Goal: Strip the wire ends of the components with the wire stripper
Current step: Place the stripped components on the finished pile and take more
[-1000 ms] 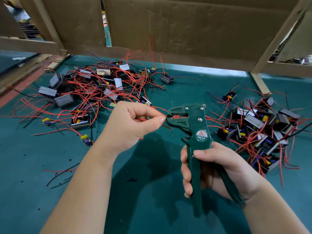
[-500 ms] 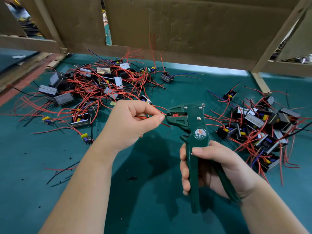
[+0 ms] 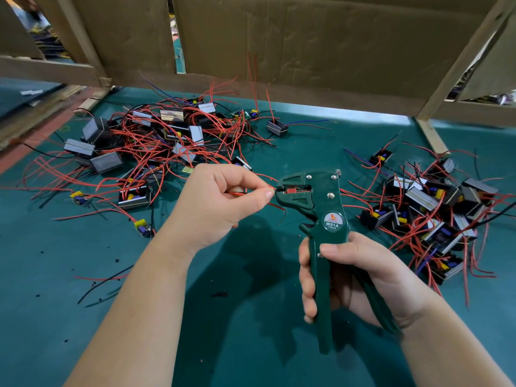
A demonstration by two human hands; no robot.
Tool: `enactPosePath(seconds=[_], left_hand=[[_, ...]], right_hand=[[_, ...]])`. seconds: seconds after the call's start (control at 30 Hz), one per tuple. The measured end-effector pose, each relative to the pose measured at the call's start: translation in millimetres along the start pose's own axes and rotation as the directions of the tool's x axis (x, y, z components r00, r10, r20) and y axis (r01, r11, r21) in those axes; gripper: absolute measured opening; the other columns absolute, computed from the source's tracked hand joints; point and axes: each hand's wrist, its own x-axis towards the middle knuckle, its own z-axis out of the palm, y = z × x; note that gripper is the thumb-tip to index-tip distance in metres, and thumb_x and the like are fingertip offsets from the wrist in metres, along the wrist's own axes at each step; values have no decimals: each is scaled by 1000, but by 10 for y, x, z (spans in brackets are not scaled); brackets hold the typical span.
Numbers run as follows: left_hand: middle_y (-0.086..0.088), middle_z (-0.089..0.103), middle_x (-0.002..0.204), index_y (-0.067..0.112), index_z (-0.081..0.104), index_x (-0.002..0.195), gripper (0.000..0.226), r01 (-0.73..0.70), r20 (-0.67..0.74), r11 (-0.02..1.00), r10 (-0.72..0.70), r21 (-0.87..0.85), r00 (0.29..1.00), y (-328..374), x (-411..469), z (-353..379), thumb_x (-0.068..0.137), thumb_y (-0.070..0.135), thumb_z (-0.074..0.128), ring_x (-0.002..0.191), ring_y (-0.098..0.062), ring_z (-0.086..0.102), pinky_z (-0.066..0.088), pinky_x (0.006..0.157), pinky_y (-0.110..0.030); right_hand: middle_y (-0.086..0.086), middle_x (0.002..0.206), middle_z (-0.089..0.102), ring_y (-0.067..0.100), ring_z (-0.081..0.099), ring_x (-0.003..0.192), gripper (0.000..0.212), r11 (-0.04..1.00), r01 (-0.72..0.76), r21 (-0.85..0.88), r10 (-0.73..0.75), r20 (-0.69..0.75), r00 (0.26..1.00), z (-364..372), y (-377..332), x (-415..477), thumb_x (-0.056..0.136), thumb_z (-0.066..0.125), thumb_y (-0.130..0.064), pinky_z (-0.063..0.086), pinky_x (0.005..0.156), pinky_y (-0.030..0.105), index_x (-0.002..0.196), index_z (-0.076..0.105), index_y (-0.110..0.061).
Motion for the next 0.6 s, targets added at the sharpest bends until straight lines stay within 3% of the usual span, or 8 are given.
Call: enactPosePath(seconds=[0.37,0.5,0.6], left_hand=[[-31,41,54,27,73,69,6,-3,30,1000,3,7,1000,42,-8,-20,74,25,69,47,-17,33,36,37,-15],[-17,44,53,25,72,70,5,32,20,998,-33,48,999,3,-8,-46,75,27,69,47,-15,35,36,38,-15],[6,44,45,16,66,73,19,86,-12,965,-86,247,996,-96,24,-46,86,30,68,38,-11,41,38,40,-17]], right_hand=[[19,70,61,32,62,57,34,1000,-12,-9,12,27,1000,-23,5,-9,70,80,-35,53,63,44,87,66,-8],[20,67,59,31,60,55,36,1000,-14,-6,14,-32,999,46,46,21,71,78,-41,53,59,42,82,64,-9],[18,63,55,30,56,50,39,998,-61,29,65,-177,982,149,103,84,71,74,-47,52,53,39,75,61,-10]])
